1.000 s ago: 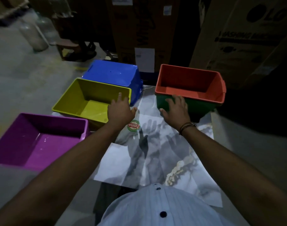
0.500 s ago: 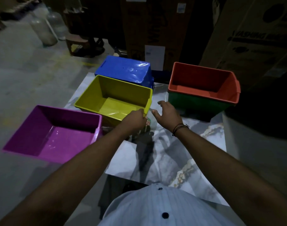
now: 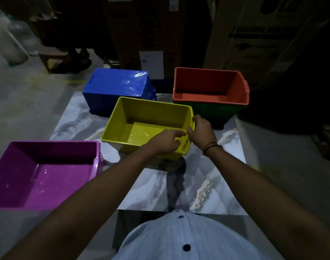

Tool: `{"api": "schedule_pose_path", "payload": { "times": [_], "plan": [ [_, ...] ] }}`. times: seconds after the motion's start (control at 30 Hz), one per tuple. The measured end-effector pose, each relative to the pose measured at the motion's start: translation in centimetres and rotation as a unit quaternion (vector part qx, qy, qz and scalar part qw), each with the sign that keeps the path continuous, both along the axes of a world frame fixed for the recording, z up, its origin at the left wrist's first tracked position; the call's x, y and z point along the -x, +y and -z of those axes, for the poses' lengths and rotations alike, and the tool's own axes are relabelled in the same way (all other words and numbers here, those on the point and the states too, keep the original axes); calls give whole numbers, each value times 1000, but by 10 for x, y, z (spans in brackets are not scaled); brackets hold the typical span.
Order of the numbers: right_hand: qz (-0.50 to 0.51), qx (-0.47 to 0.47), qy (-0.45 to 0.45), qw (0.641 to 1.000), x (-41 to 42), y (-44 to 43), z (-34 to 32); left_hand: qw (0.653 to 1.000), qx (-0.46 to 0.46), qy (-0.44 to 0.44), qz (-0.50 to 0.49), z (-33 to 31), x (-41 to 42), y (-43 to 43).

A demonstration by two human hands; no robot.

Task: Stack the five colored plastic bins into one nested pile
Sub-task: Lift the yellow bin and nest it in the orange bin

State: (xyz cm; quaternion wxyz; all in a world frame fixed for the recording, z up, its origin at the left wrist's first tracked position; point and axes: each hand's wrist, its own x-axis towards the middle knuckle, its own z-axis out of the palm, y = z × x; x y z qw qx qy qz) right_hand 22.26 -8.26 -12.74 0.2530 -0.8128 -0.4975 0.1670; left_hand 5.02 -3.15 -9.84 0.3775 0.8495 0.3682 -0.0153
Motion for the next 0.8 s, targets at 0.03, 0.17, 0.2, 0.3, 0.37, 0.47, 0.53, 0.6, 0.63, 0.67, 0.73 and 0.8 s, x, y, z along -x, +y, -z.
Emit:
{"api": "schedule_pose_path", "payload": {
  "times": [0.03, 0.17, 0.2, 0.3, 0.37, 0.47, 0.53, 0.6, 0.63, 0.67, 0.73, 0.8],
  "plan": [
    [10, -1, -6, 1000, -6, -4, -1, 1000, -23, -8, -18, 0, 0, 5],
    [67, -1, -28, 997, -38, -24, -2, 969, -216, 7, -123, -2, 17, 38],
    [84, -2, -32, 996, -47, -29, -2, 959, -246, 24, -137, -2, 22, 43],
    [123, -8, -36, 992, -69, -44, -3, 945, -250, 117, -176, 0, 33, 50],
    [141, -9, -42, 989, -79, -53, -3, 949, -200, 158, -185, 4, 37, 50],
    [152, 2, -59, 987, -83, -61, -3, 963, -151, 138, -177, 12, 37, 46],
    [152, 10, -67, 986, -81, -63, -2, 965, -146, 127, -178, 16, 36, 42],
    [150, 12, -61, 987, -81, -63, -3, 964, -151, 111, -188, 16, 36, 41],
    [153, 10, -52, 987, -82, -63, -4, 964, -153, 99, -192, 15, 36, 42],
    [155, 9, -41, 987, -83, -63, -5, 965, -153, 88, -195, 12, 37, 42],
    [155, 2, -23, 988, -87, -62, -10, 965, -149, 67, -204, 2, 37, 44],
    [159, -16, -1, 987, -93, -60, -20, 962, -132, 51, -233, -14, 37, 52]
  ]
}}
